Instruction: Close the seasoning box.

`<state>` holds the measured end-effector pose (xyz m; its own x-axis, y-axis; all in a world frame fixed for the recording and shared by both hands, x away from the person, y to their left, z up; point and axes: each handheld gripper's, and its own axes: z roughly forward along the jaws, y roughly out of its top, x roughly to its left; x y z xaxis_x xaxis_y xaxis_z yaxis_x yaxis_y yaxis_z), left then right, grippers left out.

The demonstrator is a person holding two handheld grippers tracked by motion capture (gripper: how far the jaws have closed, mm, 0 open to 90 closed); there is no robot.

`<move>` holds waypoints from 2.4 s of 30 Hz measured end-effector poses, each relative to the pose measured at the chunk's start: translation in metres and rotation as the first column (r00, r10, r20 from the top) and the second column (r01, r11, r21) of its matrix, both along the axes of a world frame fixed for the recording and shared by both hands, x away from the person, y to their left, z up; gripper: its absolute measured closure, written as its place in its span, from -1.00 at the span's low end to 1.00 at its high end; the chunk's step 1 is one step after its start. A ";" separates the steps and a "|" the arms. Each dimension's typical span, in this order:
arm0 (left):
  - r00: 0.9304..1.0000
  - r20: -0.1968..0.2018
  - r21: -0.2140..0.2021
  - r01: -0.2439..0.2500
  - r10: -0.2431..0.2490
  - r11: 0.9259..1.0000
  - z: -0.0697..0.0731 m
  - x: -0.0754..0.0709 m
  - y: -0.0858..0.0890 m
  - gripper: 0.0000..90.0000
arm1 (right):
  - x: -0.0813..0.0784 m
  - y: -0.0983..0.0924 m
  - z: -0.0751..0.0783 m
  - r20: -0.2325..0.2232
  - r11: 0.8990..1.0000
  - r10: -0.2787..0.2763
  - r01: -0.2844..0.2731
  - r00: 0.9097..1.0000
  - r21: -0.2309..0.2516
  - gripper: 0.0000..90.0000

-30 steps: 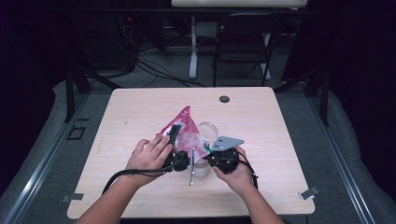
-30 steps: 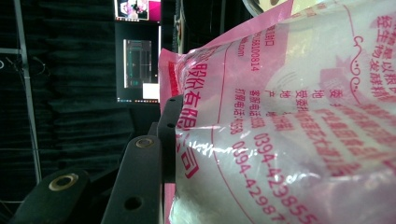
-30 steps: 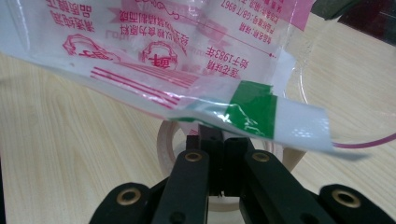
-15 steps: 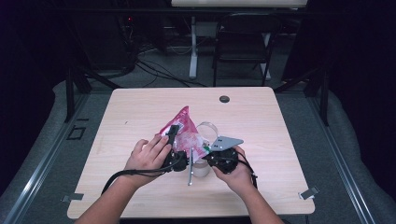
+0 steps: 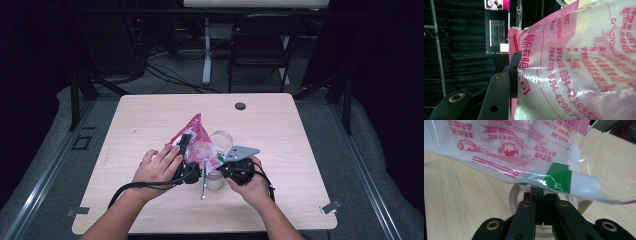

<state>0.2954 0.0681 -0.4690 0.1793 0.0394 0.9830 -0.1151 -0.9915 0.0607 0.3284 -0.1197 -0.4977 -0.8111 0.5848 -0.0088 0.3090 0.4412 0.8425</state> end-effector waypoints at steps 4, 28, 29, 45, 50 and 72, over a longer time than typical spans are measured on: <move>1.000 0.008 0.013 0.002 -0.002 1.000 0.001 0.000 0.000 0.41 | 0.000 0.000 0.000 0.002 1.000 0.001 -0.001 1.000 -0.002 1.00; 1.000 0.014 0.037 0.000 0.000 0.999 0.002 -0.002 -0.002 0.41 | 0.000 0.001 0.000 0.007 1.000 0.002 -0.002 1.000 -0.008 1.00; 1.000 0.013 0.038 -0.001 0.001 0.999 0.003 -0.002 -0.002 0.41 | 0.000 0.002 0.000 0.007 1.000 0.002 -0.002 1.000 -0.008 1.00; 1.000 0.011 0.045 0.004 -0.004 0.999 0.003 -0.003 -0.004 0.41 | 0.000 0.002 0.000 0.004 1.000 0.001 -0.001 1.000 -0.014 1.00; 1.000 0.012 0.047 0.015 -0.016 0.999 0.002 -0.003 -0.005 0.40 | 0.001 0.002 0.000 0.003 1.000 0.003 -0.003 1.000 -0.016 1.00; 1.000 0.018 0.056 0.018 -0.019 0.998 0.003 -0.003 -0.006 0.41 | 0.001 0.002 -0.001 0.005 1.000 0.003 -0.003 1.000 -0.016 1.00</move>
